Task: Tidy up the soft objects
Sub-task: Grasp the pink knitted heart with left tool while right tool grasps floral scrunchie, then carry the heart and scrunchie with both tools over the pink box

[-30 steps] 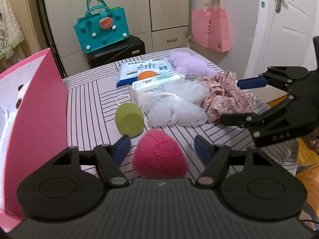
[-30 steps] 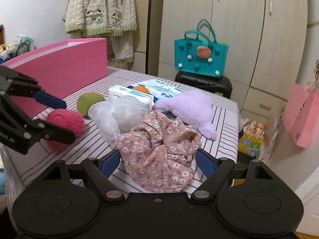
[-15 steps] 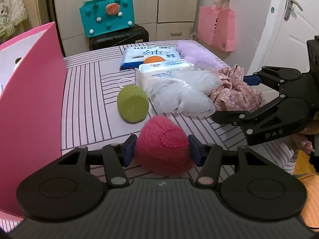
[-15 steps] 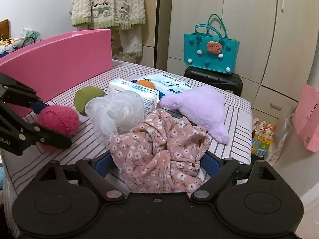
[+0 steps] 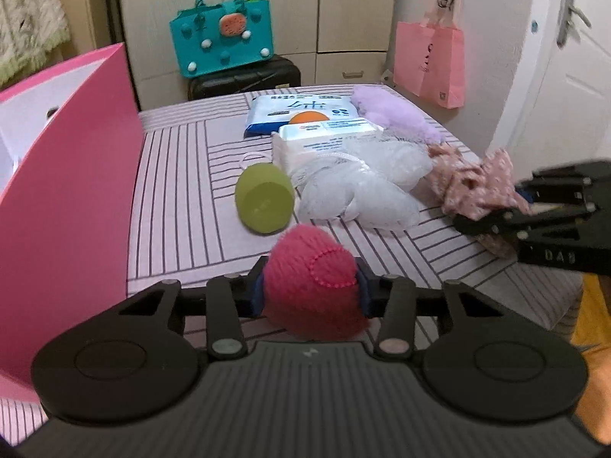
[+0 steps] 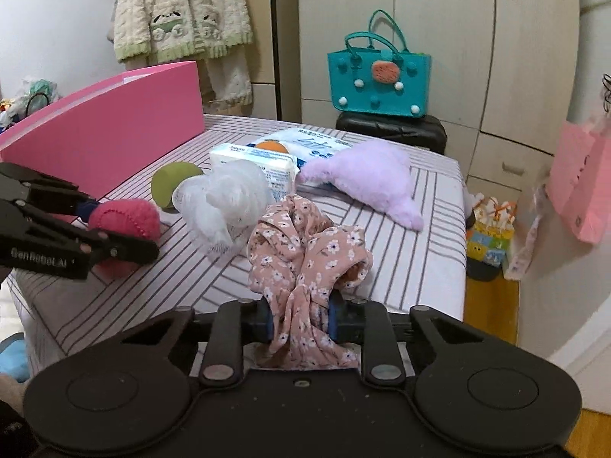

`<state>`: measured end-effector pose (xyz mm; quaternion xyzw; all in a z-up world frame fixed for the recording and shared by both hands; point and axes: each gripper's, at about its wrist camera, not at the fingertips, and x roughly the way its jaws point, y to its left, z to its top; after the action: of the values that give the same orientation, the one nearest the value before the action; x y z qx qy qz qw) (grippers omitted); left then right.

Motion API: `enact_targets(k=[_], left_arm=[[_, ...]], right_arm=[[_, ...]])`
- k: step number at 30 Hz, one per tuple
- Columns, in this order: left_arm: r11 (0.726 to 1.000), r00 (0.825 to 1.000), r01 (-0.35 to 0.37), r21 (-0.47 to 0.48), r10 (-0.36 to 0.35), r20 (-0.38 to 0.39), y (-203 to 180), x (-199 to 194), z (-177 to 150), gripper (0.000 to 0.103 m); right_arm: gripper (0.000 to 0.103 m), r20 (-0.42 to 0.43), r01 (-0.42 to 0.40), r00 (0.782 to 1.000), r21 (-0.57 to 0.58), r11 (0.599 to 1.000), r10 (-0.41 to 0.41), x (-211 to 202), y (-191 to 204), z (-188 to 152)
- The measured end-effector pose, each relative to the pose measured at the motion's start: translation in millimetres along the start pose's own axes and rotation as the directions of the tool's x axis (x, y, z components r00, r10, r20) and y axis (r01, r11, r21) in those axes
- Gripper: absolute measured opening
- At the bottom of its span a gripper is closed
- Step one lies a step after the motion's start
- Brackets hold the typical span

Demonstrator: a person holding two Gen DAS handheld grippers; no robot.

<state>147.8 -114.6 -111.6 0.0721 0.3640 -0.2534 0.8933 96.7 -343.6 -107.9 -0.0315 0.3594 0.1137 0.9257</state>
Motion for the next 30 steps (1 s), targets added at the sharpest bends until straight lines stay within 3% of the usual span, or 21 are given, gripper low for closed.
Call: enact_targets(k=[12, 17, 23, 30], left_arm=[[0.997, 0.997, 0.071, -0.043, -0.073, -0.032, 3, -20, -9, 0.042], [0.988, 0.984, 0.144, -0.058, -0.149, -0.102, 8, -29, -13, 0.042], [0.99, 0.981, 0.139, 0.008, -0.137, -0.136, 7, -49, -17, 0.042], [0.985, 0.967, 0.172, 0.013, -0.166, -0.194, 23, -71, -18, 0.042]], right_arm=[[0.021, -0.037, -0.039, 0.998, 0.062, 0.997, 0.041, -27, 8, -12], [0.021, -0.065, -0.085, 0.994, 0.06, 0.995, 0.089, -35, 21, -10], [0.022, -0.107, -0.18, 0.976, 0.077, 0.981, 0.188, -40, 37, -2], [0.022, -0.169, -0.27, 0.945, 0.078, 0.96, 0.279, -41, 60, 8]])
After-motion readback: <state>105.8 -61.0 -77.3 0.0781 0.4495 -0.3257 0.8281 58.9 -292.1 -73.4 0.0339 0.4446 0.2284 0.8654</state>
